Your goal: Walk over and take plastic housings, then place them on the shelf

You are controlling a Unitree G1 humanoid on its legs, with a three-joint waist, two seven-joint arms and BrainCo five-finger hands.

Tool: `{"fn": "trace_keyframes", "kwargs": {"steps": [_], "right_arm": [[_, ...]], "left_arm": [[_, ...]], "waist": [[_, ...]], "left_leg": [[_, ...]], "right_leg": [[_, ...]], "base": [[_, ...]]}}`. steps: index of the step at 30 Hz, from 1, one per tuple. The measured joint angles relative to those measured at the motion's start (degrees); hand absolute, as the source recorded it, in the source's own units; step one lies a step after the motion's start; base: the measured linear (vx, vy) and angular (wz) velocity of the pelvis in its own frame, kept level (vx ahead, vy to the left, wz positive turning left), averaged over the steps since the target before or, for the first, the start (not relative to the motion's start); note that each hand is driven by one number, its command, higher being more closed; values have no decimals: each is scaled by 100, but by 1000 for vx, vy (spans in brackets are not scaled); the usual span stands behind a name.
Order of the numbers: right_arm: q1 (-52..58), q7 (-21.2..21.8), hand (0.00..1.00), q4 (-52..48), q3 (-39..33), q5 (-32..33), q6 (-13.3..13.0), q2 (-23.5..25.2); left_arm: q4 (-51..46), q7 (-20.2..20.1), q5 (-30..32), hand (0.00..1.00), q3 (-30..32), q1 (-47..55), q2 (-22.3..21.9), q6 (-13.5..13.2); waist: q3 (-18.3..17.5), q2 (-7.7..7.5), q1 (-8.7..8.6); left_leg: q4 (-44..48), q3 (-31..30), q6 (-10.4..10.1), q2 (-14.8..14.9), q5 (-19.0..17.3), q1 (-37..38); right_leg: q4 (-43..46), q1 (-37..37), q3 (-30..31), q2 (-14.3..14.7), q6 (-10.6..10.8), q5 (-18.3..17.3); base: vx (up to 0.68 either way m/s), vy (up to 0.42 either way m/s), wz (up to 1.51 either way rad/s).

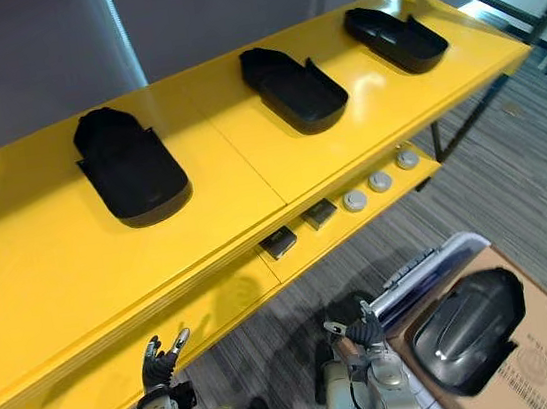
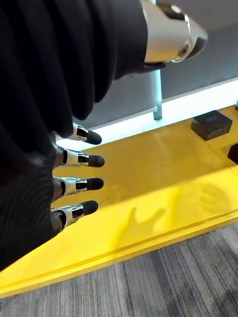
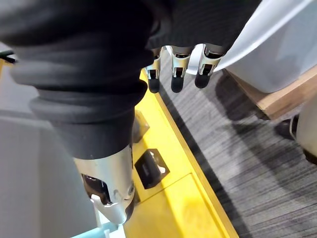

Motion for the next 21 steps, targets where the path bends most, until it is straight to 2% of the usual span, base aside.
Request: {"fn": "trace_keyframes", "kwargs": {"steps": [2, 3, 4, 5, 7, 9, 10, 14, 16, 18, 19, 20, 21], "right_arm": [[-67, 45, 0, 209, 18, -51, 6, -1], [-136, 59, 0, 351, 24, -64, 5, 5], [-317, 63, 0, 626, 16, -88, 12, -58], [-439, 63, 0, 772, 9, -105, 24, -177], [-368, 58, 0, 853, -89, -114, 37, -285], [-253, 55, 0, 864, -107, -112, 30, -344], [-220, 55, 0, 880, -132, -103, 28, -359], [-87, 51, 0, 1123, -341, -38, 38, -344], [8, 46, 0, 1139, -393, -37, 37, -352], [-109, 32, 0, 1202, -452, -15, 37, -365], [-177, 25, 0, 1236, -462, 16, 37, -354], [-244, -11, 0, 1271, -526, 32, 33, -333], [-264, -51, 0, 1279, -554, 89, 33, -300]], "left_arm": [[104, -5, 1, 0, 36, -6, 29, 1], [220, -6, -1, 0, 43, -30, 112, -1], [503, -10, -1, 0, 43, -180, 213, 17], [737, -7, -4, 0, 39, -286, 184, 51], [892, -12, -2, 0, -50, -392, 184, 75], [921, -15, 0, 0, -85, -401, 188, 75], [970, -22, 3, 0, -97, -431, 201, 73], [1223, -132, 16, 0, -300, -483, 221, 89], [1314, -135, 63, 0, -376, -424, 201, 93], [1425, -132, 73, 0, -382, -380, 207, 99], [1434, -132, 71, 0, -381, -371, 209, 102], [1440, -128, 70, 0, -367, -353, 202, 120], [1439, -127, 70, 0, -367, -325, 217, 132]], "waist": [[-78, -78, 43], [-146, -182, 71], [-169, -238, 119], [-116, -136, 135], [-92, -95, 83], [-160, -40, 50], [-214, -3, -42], [-229, 30, -46], [-262, 93, -70], [-251, 174, -100], [-241, 177, -126], [-224, 225, -150], [-205, 253, -153]], "left_leg": [[-56, 194, -24, -20, 78, -51], [-54, 222, -30, -69, 143, -192], [-54, 198, -73, -98, 214, -341], [-70, 104, -106, -60, 255, -338], [-158, -93, -197, -102, 499, -120], [-326, -209, -274, -103, 547, 67], [-493, -241, -328, -108, 624, 103], [-1032, -269, -448, -141, 934, 311], [-1218, -246, -488, -103, 971, 413], [-1343, 25, -491, 21, 972, 429], [-1353, 191, -481, 76, 983, 410], [-1357, 455, -475, 176, 993, 387], [-1357, 737, -492, 255, 998, 403]], "right_leg": [[-547, 514, -93, -39, 168, -64], [-1271, 765, 21, -25, 312, 20], [-2113, 891, 226, 108, 290, 61], [-2457, 1042, 307, 221, 291, 247], [-2980, 1373, 460, 271, 245, 556], [-3168, 1502, 618, 352, 219, 656], [-3255, 1486, 671, 390, 180, 731], [-3366, 1427, 859, 488, 96, 895], [-3411, 1381, 1043, 583, 52, 997], [-3519, 1180, 1130, 696, 43, 1181], [-3481, 1109, 821, 609, -76, 983], [-3082, 1008, -421, 261, -173, 789], [-2835, 997, -1495, -87, -204, 766]], "base": [[29, -19, -75], [-15, -76, -118], [-65, -129, -123], [-73, -130, -102], [-56, -137, -58], [-34, -100, -43], [-34, -75, -24], [-64, -63, -24], [-88, -38, -50], [-122, -36, -79], [-164, -52, -92], [-171, -22, -105], [-159, -20, -112]]}}
